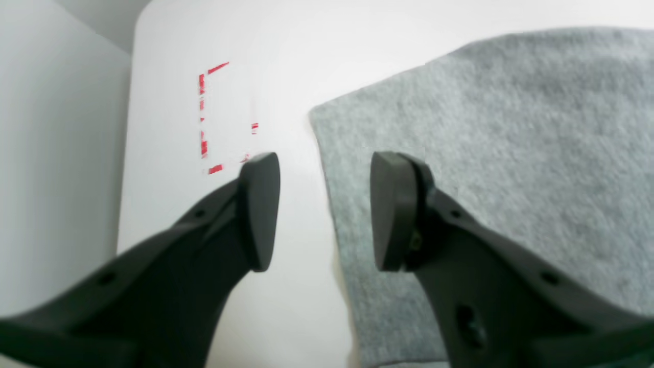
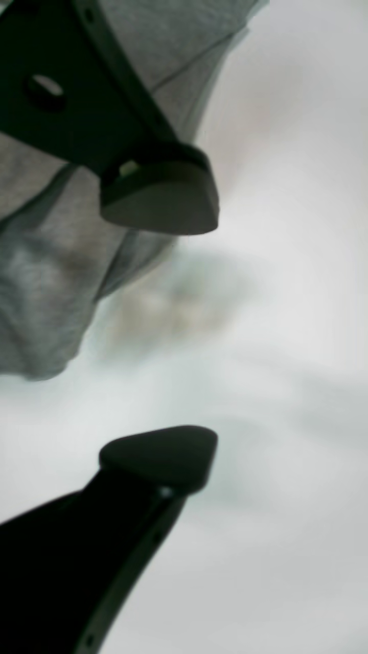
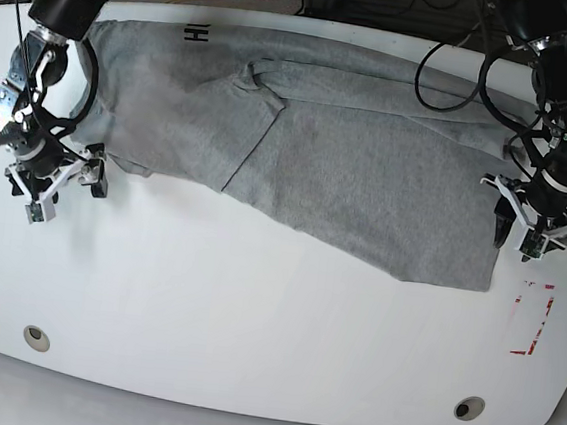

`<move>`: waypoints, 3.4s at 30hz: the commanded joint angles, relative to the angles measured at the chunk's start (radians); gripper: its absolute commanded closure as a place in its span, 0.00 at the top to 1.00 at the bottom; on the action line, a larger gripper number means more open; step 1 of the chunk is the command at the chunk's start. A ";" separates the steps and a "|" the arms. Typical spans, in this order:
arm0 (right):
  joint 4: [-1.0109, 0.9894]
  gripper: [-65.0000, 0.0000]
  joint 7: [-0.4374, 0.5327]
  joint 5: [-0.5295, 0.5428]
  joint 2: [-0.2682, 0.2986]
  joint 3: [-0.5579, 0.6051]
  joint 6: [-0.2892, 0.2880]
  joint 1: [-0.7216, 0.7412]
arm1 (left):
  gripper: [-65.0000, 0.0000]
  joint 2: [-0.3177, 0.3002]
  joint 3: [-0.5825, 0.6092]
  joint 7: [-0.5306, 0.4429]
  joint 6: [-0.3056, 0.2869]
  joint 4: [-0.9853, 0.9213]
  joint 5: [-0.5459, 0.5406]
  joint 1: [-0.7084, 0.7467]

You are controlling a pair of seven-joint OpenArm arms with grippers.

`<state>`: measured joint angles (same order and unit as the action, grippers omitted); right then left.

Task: Layout the t-shirt on the table in an organized manner, then fold the t-shirt properly
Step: 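Open both grippers and release the shirt edge, then lower the right gripper onto the shirt corner and pinch it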

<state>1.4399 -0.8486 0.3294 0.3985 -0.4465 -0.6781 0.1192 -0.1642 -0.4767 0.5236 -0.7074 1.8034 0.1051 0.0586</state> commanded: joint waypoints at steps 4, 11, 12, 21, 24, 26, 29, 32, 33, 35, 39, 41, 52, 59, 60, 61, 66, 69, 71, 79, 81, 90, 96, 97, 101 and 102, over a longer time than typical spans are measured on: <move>-0.060 0.86 0.019 0.014 0.020 0.047 -0.002 0.075 | 0.41 -0.011 -0.001 -0.026 0.009 0.014 -0.012 -0.010; -0.092 0.86 0.021 0.014 0.018 0.071 -0.002 0.089 | 0.41 -0.011 -0.001 -0.026 0.009 0.014 -0.012 -0.010; -0.097 0.86 0.021 0.014 0.017 0.071 -0.002 0.089 | 0.41 -0.011 -0.001 -0.026 0.009 0.014 -0.012 -0.012; -0.138 0.86 0.032 0.014 0.015 0.073 -0.020 0.058 | 0.41 -0.011 -0.001 -0.026 0.009 0.012 -0.012 -0.012; -0.141 0.86 0.050 0.014 0.014 0.073 -0.020 0.043 | 0.41 -0.011 -0.001 -0.026 0.009 0.012 -0.012 -0.010; -0.143 0.86 0.059 0.014 0.014 0.073 -0.020 0.030 | 0.41 -0.011 -0.001 -0.026 0.009 0.012 -0.012 -0.009; -0.143 0.86 0.062 0.014 0.014 0.073 -0.020 0.015 | 0.41 -0.011 -0.001 -0.026 0.009 0.011 -0.012 -0.009; -0.143 0.86 0.064 0.014 0.014 0.073 -0.020 0.004 | 0.41 -0.011 -0.001 -0.026 0.009 0.011 -0.012 -0.009; -0.143 0.86 0.067 0.014 0.014 0.073 -0.020 0.001 | 0.41 -0.011 -0.001 -0.026 0.009 0.011 -0.012 -0.009; -0.143 0.86 0.068 0.014 0.012 0.074 -0.020 0.000 | 0.41 -0.011 -0.001 -0.026 0.009 0.011 -0.012 -0.009; -0.138 0.86 0.068 0.014 0.012 0.104 -0.020 -0.019 | 0.41 -0.011 -0.001 -0.026 0.009 0.011 -0.012 -0.009; -0.136 0.86 0.068 0.017 0.012 0.114 -0.020 -0.020 | 0.41 -0.011 -0.001 -0.026 0.009 0.011 -0.012 -0.009; -0.136 0.85 0.070 0.018 0.012 0.120 -0.020 -0.045 | 0.41 -0.011 -0.001 -0.026 0.009 0.009 -0.012 -0.009; -0.136 0.67 0.070 0.018 0.012 0.120 -0.020 -0.045 | 0.41 -0.013 -0.003 -0.026 0.009 -0.023 -0.012 -0.009; -0.136 0.62 0.070 0.018 0.012 0.120 -0.020 -0.045 | 0.41 -0.015 -0.003 -0.026 0.009 -0.029 -0.012 -0.009; -0.136 0.59 0.070 0.018 0.012 0.120 -0.020 -0.045 | 0.41 -0.015 -0.003 -0.026 0.009 -0.030 -0.012 -0.009; -0.136 0.37 0.070 0.018 0.012 0.120 -0.020 -0.040 | 0.41 -0.015 -0.003 -0.026 0.009 -0.030 -0.012 -0.009; -0.136 0.17 0.070 0.018 0.012 0.120 -0.020 -0.040 | 0.41 -0.015 -0.003 -0.026 0.009 -0.030 -0.012 -0.009; -0.136 0.06 0.070 0.018 0.012 0.122 -0.020 -0.040 | 0.41 -0.015 -0.003 -0.026 0.009 -0.030 -0.012 -0.009; -0.092 0.00 0.064 0.018 0.012 0.122 -0.020 -0.045 | 0.41 -0.018 -0.003 -0.026 0.009 -0.030 -0.012 -0.010; -0.055 0.00 0.061 0.018 0.012 0.122 -0.020 -0.046 | 0.41 -0.018 -0.003 -0.027 0.009 -0.030 -0.012 -0.012; 0.129 0.00 -0.039 0.018 0.012 0.113 -0.020 -0.074 | 0.41 -0.018 -0.003 -0.027 0.009 -0.035 -0.012 -0.012; 0.269 0.00 -0.116 0.018 0.012 0.111 -0.020 -0.111 | 0.41 -0.018 -0.001 -0.027 0.009 -0.037 -0.012 -0.012; 0.295 0.00 -0.130 0.018 0.012 0.111 -0.020 -0.118 | 0.41 -0.018 -0.001 -0.027 0.009 -0.037 -0.012 -0.012; 0.398 0.00 -0.180 0.020 0.010 0.084 -0.020 -0.161 | 0.41 -0.018 -0.001 -0.027 0.009 -0.037 -0.012 -0.013; 0.425 0.00 -0.194 0.020 0.007 0.073 -0.020 -0.174 | 0.41 -0.018 -0.001 -0.027 0.009 -0.037 -0.012 -0.013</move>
<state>1.8004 -1.0397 0.3458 0.3901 -0.3470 -0.7036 -0.0509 -0.1699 -0.4755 0.5236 -0.7048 1.7523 0.1051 0.0624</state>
